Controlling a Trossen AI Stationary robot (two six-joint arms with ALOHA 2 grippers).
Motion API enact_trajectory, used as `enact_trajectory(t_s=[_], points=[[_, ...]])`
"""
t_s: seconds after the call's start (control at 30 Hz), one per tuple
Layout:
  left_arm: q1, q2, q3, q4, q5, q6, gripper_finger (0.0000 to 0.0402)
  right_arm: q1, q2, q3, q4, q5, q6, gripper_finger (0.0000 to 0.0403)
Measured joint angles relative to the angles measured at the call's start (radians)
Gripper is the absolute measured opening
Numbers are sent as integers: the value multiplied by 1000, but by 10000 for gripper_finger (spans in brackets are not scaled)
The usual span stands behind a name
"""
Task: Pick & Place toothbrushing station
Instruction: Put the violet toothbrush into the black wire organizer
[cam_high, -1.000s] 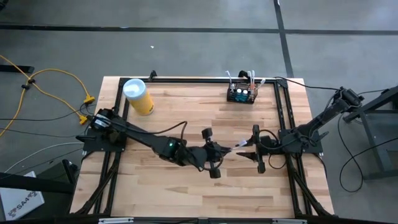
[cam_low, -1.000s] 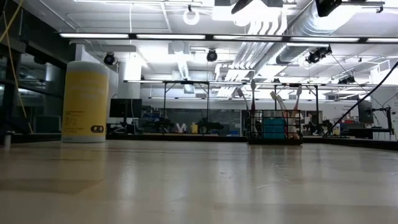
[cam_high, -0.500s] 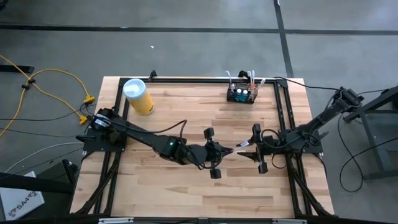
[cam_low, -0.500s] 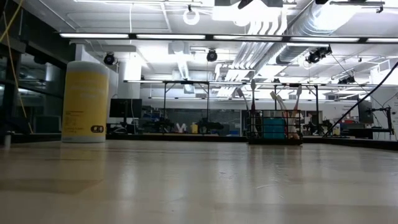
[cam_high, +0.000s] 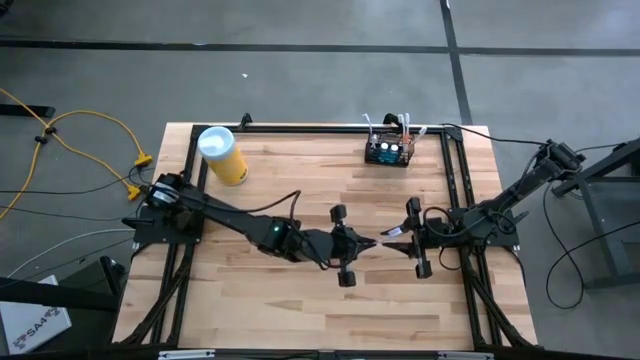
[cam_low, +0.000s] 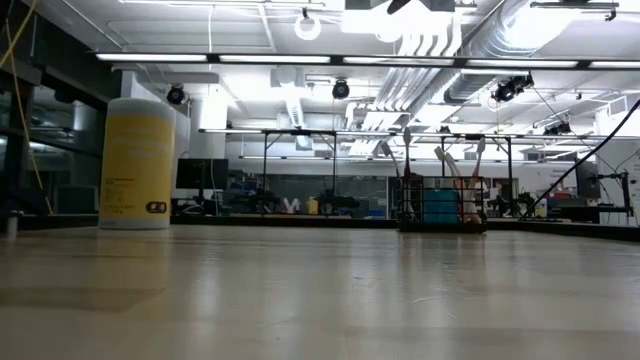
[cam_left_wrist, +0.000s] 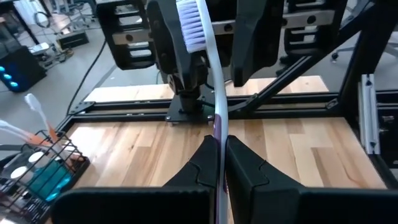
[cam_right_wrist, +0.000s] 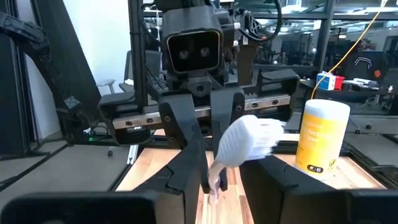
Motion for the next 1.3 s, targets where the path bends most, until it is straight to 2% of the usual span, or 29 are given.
enact_trajectory(t_s=[0.23,0.47,0.57,0.83,1.03,1.17,1.3], points=[[13,0,0,17,32,0,3,-1,0,0,0,-18,3,68],[14,0,0,35,32,29,3,-1,0,0,-4,-22,3,16],[14,0,0,35,32,29,9,-1,0,0,-4,-22,4,13],[14,0,0,35,29,101,71,-1,0,0,-35,-8,38,8],[11,0,0,-19,-18,93,136,-8,0,0,-142,160,82,8],[11,0,0,-90,-100,14,155,-87,-25,0,-213,210,84,8],[0,0,0,-133,-118,-35,157,-260,-64,1,-277,136,86,8]])
